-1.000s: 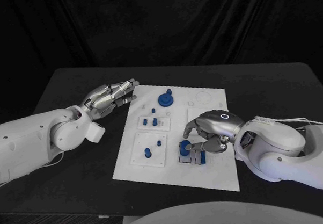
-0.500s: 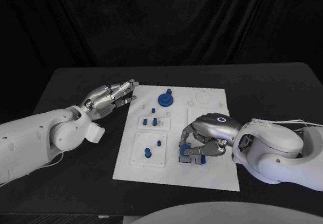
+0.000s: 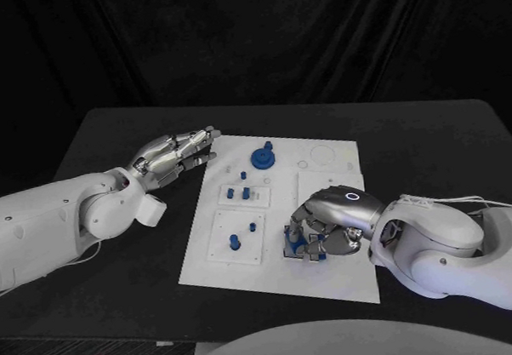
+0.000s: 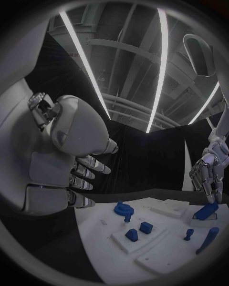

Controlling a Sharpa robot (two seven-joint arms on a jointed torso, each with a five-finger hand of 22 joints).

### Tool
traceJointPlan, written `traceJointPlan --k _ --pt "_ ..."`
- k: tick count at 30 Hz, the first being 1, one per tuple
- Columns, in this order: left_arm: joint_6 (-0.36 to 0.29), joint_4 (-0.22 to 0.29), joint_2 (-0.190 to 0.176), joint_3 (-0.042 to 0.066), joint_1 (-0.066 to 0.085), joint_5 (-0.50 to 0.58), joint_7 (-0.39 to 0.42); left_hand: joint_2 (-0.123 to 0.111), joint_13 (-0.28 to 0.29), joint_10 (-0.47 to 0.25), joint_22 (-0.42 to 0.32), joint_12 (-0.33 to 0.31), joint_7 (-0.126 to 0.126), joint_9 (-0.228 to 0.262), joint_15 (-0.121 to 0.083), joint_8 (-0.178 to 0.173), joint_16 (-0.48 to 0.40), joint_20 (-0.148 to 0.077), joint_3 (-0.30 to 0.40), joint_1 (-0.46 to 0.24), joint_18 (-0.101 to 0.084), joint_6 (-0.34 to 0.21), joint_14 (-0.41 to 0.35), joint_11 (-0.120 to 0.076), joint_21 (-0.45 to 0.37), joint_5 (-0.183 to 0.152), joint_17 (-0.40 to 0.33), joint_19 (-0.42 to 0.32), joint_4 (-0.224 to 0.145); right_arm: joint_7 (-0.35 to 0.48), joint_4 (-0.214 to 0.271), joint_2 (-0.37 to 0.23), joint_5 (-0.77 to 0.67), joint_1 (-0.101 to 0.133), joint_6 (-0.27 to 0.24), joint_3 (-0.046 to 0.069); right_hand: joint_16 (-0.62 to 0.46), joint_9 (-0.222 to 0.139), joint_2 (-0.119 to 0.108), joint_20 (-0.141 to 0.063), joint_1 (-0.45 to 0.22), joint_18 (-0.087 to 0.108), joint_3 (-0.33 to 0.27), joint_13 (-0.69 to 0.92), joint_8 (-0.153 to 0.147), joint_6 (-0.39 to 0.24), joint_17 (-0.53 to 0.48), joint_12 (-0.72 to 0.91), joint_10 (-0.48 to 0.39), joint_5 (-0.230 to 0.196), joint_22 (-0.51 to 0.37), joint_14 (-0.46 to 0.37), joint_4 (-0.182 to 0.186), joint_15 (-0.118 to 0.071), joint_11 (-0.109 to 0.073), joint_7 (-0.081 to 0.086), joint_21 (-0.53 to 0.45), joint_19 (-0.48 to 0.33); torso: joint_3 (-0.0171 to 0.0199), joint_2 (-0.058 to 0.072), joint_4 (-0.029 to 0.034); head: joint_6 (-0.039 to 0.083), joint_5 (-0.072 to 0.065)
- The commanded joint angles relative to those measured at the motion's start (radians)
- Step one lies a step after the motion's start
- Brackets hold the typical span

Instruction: Assemble the parts on the task board

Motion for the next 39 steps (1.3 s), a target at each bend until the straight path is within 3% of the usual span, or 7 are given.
traceJointPlan --k 1,6,13,17,25,33,39 --pt "0.014 0.001 0.001 0.001 -0.002 0.007 0.008 0.001 0.001 0.001 0.002 0.004 0.003 0.002 0.008 0.007 -0.004 0.002 0.007 0.009 0.011 0.006 0.003 0.0 0.005 0.004 -0.001 0.008 -0.001 0.011 -0.002 0.0 -0.001 -0.007 -0.008 0.0 0.003 0.0 -0.011 -0.002 0.0 0.01 -0.01 0.263 -0.009 -0.027 0.263 0.003 0.104 -0.009 0.168 0.106 0.007 -0.004 -0.009 0.002 -0.01 -0.01 0.0 0.001 0.0005 0.0 0.0" --pt "0.015 0.001 0.001 0.001 -0.002 0.007 0.007 0.001 0.001 0.001 0.002 0.004 0.003 0.002 0.008 0.007 -0.004 0.002 0.007 0.009 0.011 0.006 0.003 0.0 0.005 0.004 -0.001 0.008 -0.001 0.006 -0.011 0.004 -0.001 -0.013 0.004 0.0 0.003 0.011 -0.026 0.002 -0.01 0.012 -0.03 0.263 -0.01 -0.086 0.263 0.003 0.104 -0.038 0.165 0.106 0.046 -0.001 -0.009 0.003 -0.02 -0.015 -0.0004 0.001 0.0003 0.0 -0.001" --pt "0.015 0.001 0.0 0.001 -0.002 0.007 0.007 0.002 0.001 0.001 0.002 0.004 0.003 0.002 0.008 0.007 -0.004 0.003 0.008 0.01 0.011 0.008 0.003 0.0 0.006 0.005 -0.001 0.008 -0.002 0.019 -0.02 0.005 -0.001 -0.017 -0.027 0.0 0.003 0.018 -0.069 0.005 -0.06 0.011 -0.068 0.263 -0.015 -0.164 0.263 0.003 0.104 -0.119 0.166 0.106 0.156 0.004 -0.011 0.003 -0.017 -0.013 -0.0006 0.001 -0.0003 0.0 0.004" --pt "0.015 0.001 -0.001 0.001 -0.003 0.007 0.006 0.002 0.001 0.001 0.002 0.004 0.003 0.002 0.008 0.007 -0.004 0.003 0.008 0.01 0.011 0.008 0.003 0.0 0.006 0.005 -0.001 0.008 -0.002 0.03 -0.024 0.003 -0.001 -0.017 -0.046 0.0 0.003 0.018 -0.07 0.003 -0.115 0.01 -0.087 0.263 -0.014 -0.172 0.263 0.003 0.104 -0.12 0.168 0.106 0.158 0.001 -0.013 0.002 -0.011 -0.01 -0.0007 0.002 0.0006 0.0 0.005" --pt "0.013 0.004 -0.003 0.001 -0.003 0.007 0.006 0.001 0.001 0.001 0.003 0.005 0.003 0.002 0.009 0.008 -0.004 0.003 0.01 0.011 0.011 0.01 0.003 0.0 0.006 0.006 -0.001 0.009 -0.003 0.037 -0.028 0.001 -0.001 -0.018 -0.047 0.0 0.003 0.04 0.011 0.002 -0.028 0.009 -0.046 0.263 0.03 -0.123 0.263 0.003 0.104 -0.115 0.169 0.106 0.123 0.0 -0.014 0.001 -0.006 -0.007 -0.0001 0.002 0.0014 0.0 0.006" --pt "0.012 0.007 -0.004 0.001 -0.003 0.007 0.004 0.001 0.001 0.002 0.003 0.005 0.003 0.002 0.009 0.009 -0.004 0.003 0.011 0.011 0.011 0.011 0.003 0.0 0.006 0.007 -0.001 0.009 -0.004 0.029 -0.039 0.009 -0.001 -0.018 -0.033 0.0 0.003 0.064 0.027 0.002 0.018 0.011 -0.046 0.263 0.072 -0.103 0.263 0.003 0.104 -0.075 0.167 0.106 0.092 0.0 -0.014 0.0 -0.013 -0.01 -0.0007 0.002 0.0014 0.0 0.006" --pt "0.011 0.009 -0.006 0.001 -0.003 0.007 0.004 0.001 0.001 0.002 0.003 0.005 0.003 0.002 0.009 0.009 -0.004 0.003 0.011 0.011 0.011 0.011 0.003 0.0 0.006 0.007 -0.001 0.009 -0.004 0.021 -0.047 0.017 -0.001 -0.018 -0.013 0.0 0.002 0.073 0.02 0.002 0.043 0.013 -0.051 0.263 0.083 -0.117 0.262 0.003 0.104 -0.039 0.165 0.105 0.071 0.001 -0.013 0.002 -0.023 -0.015 -0.0012 0.003 0.0004 0.0 0.007"
